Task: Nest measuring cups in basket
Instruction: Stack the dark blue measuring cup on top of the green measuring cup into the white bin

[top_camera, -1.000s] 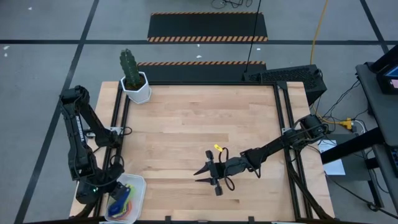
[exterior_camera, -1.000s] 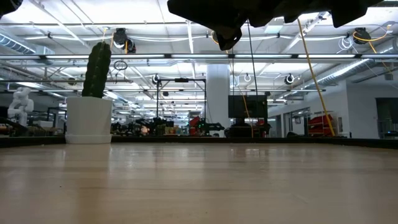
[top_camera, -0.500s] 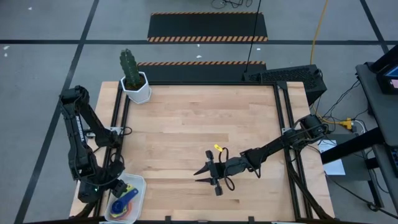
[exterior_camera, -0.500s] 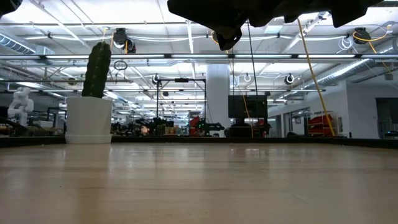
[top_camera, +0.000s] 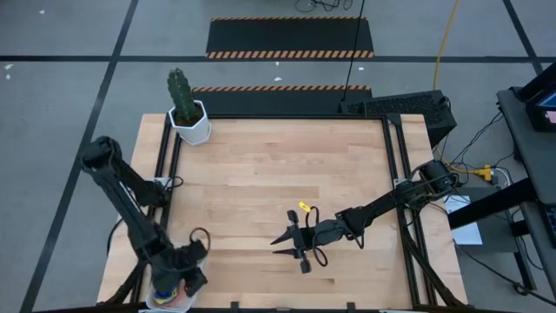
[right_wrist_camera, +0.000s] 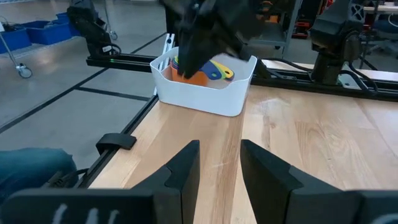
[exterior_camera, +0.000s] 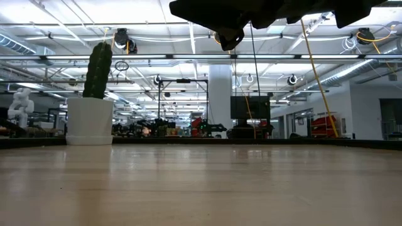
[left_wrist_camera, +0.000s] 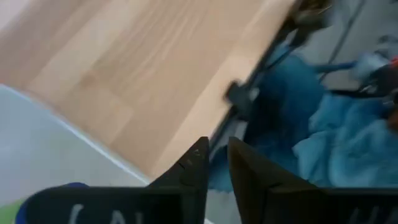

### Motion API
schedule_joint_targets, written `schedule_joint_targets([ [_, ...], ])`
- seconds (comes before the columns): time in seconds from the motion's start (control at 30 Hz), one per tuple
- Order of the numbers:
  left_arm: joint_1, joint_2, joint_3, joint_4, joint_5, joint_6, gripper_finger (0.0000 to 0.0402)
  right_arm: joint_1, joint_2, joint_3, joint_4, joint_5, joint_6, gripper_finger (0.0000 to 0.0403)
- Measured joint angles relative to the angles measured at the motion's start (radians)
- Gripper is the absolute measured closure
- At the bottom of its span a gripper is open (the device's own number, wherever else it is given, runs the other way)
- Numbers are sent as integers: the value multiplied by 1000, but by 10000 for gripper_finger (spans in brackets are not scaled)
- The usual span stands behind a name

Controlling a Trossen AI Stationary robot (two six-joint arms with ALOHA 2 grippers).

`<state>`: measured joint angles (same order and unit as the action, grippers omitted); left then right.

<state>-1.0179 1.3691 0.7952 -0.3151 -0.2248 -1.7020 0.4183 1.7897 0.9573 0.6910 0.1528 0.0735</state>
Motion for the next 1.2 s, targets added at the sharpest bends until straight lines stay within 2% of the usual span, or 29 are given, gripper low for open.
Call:
schedule_joint_targets([
  [0.13,8,64,0,6,41,-15,368,0,0,0,-11,1,0,293],
  [0.33,-17,59,0,-17,57,-106,397,0,0,0,-22,2,0,293],
  [0.67,-34,55,1,-162,105,-158,393,-5,0,0,-24,5,-18,293],
  [0.8,-43,49,3,-212,138,-239,392,-7,0,0,-31,6,-19,293],
  [0.97,-50,17,1,-287,132,-311,392,-8,0,0,-27,6,-37,293],
  [1.2,-51,-31,-2,-346,147,-327,392,-13,-8,0,-26,4,-45,293],
])
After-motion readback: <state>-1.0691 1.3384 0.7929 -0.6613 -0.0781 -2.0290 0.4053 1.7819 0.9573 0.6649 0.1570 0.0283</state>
